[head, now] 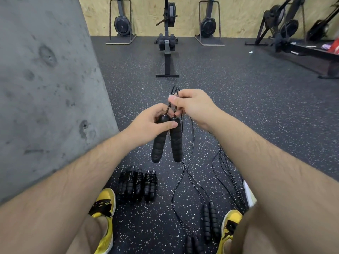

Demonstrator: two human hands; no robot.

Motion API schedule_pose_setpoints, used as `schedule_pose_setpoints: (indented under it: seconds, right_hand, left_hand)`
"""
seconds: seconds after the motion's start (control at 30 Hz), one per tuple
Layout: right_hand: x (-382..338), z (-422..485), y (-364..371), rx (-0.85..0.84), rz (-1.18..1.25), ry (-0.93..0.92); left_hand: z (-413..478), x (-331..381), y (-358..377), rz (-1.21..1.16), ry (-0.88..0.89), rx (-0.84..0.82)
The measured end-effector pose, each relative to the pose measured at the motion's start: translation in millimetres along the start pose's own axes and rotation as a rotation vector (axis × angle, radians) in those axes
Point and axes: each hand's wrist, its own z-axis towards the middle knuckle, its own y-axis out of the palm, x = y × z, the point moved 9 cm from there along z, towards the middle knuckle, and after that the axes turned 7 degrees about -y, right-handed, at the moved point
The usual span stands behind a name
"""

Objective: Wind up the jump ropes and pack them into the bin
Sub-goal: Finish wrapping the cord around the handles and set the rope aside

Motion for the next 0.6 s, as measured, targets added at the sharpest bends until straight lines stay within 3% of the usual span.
schedule_pose_setpoints:
  seconds: [0.3, 0.4, 0.6]
  right_hand:
    - [5.2, -0.2, -0.1, 0.016, 0.143, 0.056]
    - [6.7, -0.8, 3.3, -0.012, 0.182, 0.077]
    - [12.6, -6.0, -6.8, 0.08, -0.002, 0.164]
  left_hand:
    - [-1.5, 16.0, 0.5, 0.064, 0.103, 0.023]
    - [2.7, 11.6, -5.4, 0.037, 0.062, 0.049]
    - [10.5, 11.3, -9.2, 0.025, 0.003, 0.119]
